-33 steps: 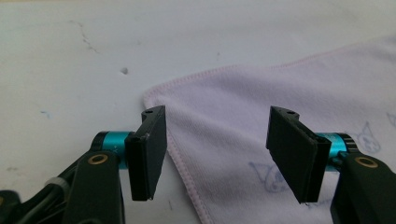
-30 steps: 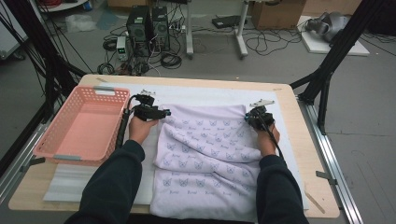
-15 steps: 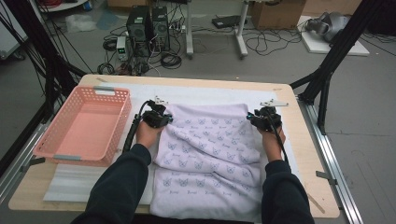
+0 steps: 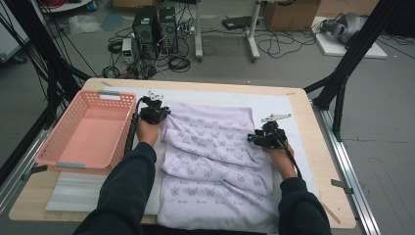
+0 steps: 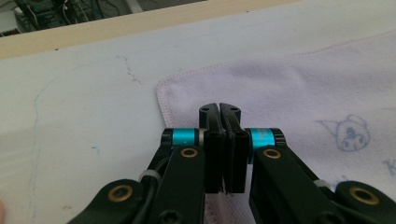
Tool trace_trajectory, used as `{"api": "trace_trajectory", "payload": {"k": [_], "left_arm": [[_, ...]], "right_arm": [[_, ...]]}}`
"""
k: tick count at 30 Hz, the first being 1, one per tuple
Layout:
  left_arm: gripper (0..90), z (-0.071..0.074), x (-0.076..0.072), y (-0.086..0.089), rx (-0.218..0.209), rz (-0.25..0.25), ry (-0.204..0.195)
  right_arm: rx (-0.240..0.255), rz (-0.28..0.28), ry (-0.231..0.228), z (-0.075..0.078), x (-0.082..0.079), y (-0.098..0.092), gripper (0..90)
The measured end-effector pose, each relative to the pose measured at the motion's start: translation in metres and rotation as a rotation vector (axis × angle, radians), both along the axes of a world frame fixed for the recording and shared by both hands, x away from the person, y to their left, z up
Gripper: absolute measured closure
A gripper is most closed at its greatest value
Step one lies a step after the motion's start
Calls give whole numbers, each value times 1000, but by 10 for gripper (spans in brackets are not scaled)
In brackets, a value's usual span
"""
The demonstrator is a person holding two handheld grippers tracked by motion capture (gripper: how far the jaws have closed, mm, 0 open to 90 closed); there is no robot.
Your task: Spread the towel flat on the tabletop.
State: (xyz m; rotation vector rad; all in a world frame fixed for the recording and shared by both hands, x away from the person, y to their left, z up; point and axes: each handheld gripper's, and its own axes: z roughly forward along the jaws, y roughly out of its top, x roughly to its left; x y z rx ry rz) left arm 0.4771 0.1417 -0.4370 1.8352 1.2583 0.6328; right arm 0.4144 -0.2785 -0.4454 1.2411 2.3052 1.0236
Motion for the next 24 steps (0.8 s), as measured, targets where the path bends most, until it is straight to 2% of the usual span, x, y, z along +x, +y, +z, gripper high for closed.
{"api": "trace_trajectory", "payload": {"k": [1, 2, 3, 5, 6, 8, 10, 13, 15, 18, 19, 22, 24], "left_arm": [[879, 0, 1, 0, -14, 4, -2], [879, -1, 1, 1, -28, 8, 2], [879, -1, 1, 1, -37, 10, 6], [876, -2, 1, 1, -47, 12, 11], [865, -2, 1, 0, -50, 14, 12], [780, -1, 1, 1, -81, 16, 24], [652, -1, 0, 2, -107, 13, 46], [506, 0, -2, 3, -153, -18, 77], [464, 1, -6, 1, -161, -58, 95], [416, 5, -12, -6, -158, -120, 113], [415, 6, -16, -8, -171, -130, 96], [414, 7, -27, -11, -204, -159, 88], [407, 8, -34, -13, -208, -194, 114]], "right_arm": [[-8, -7, -4, 1, 1, 0, 651], [-10, -11, -6, 1, 2, 0, 769], [-7, 6, -7, 1, 3, 0, 824], [-39, 27, -32, 1, 5, 1, 860], [-51, 20, -42, 1, 5, 1, 865], [-81, -10, -76, 0, 6, 0, 866], [-107, -53, -109, -1, 8, -3, 867], [-127, -127, -144, -3, 13, -12, 867], [-139, -191, -157, -4, 16, -18, 866], [-69, -257, -159, -4, 17, -27, 842], [-59, -256, -164, -3, 17, -28, 818], [-35, -241, -164, 4, 11, -28, 711], [-11, -222, -159, 10, 6, -30, 636]]}}
